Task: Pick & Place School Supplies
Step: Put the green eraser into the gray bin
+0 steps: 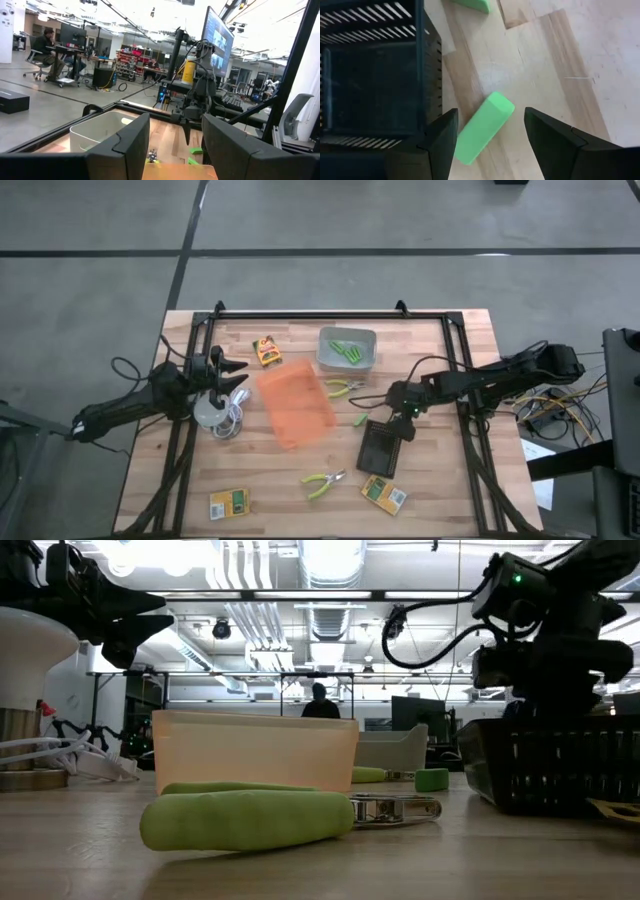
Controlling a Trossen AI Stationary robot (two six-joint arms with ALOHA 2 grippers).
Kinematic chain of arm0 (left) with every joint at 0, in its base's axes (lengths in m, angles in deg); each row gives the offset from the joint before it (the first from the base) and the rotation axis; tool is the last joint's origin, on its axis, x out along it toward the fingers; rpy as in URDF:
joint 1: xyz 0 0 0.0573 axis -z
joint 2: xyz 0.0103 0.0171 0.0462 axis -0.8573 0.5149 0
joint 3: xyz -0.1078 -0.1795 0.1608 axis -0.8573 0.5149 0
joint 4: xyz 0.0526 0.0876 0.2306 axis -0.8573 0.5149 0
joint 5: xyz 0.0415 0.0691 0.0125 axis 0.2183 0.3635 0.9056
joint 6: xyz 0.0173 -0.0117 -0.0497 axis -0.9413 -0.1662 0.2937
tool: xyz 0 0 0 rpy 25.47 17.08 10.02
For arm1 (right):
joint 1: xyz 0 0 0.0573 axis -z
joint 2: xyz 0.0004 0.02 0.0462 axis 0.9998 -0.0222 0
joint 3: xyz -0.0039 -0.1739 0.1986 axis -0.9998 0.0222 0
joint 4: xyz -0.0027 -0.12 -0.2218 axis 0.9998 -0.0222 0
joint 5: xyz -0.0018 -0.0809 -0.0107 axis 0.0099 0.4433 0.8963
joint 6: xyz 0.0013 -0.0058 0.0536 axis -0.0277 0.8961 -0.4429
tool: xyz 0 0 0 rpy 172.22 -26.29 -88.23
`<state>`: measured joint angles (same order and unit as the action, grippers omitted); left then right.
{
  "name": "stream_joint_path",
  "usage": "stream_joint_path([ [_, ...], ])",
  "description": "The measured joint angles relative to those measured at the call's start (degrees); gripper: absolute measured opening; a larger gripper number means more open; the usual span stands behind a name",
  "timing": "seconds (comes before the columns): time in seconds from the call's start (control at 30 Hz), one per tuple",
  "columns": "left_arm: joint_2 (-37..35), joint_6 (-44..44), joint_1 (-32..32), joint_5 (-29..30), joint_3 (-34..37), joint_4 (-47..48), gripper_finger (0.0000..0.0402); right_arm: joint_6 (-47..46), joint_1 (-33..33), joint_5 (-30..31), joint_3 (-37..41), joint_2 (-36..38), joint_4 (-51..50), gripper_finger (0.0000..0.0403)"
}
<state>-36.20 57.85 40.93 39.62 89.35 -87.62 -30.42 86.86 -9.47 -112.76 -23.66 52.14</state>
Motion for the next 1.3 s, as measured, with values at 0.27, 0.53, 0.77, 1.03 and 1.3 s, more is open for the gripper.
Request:
stream_joint_path([
  [0.27, 0.0, 0.0, 0.0, 0.0, 0.0, 0.0, 0.0188, 1.5, 0.0, -1.0, 2.1, 0.0, 1.3, 0.0221],
  [0.53, 0.0, 0.0, 0.0, 0.0, 0.0, 0.0, 0.0188, 1.7, 0.0, -0.9, 2.3, 0.1, -1.6, 0.0221],
  [0.77, 0.0, 0.0, 0.0, 0.0, 0.0, 0.0, 0.0188, 1.6, 0.0, 0.9, 2.1, 0.2, -3.7, 0.0221],
  [1.03, 0.0, 0.0, 0.0, 0.0, 0.0, 0.0, 0.0188, 4.9, 0.1, 2.8, 0.8, 2.7, -1.8, 0.0221],
  [1.3, 0.0, 0.0, 0.0, 0.0, 0.0, 0.0, 0.0188, 6.4, 0.0, 2.4, 1.5, 0.6, 2.2, 0.0221],
])
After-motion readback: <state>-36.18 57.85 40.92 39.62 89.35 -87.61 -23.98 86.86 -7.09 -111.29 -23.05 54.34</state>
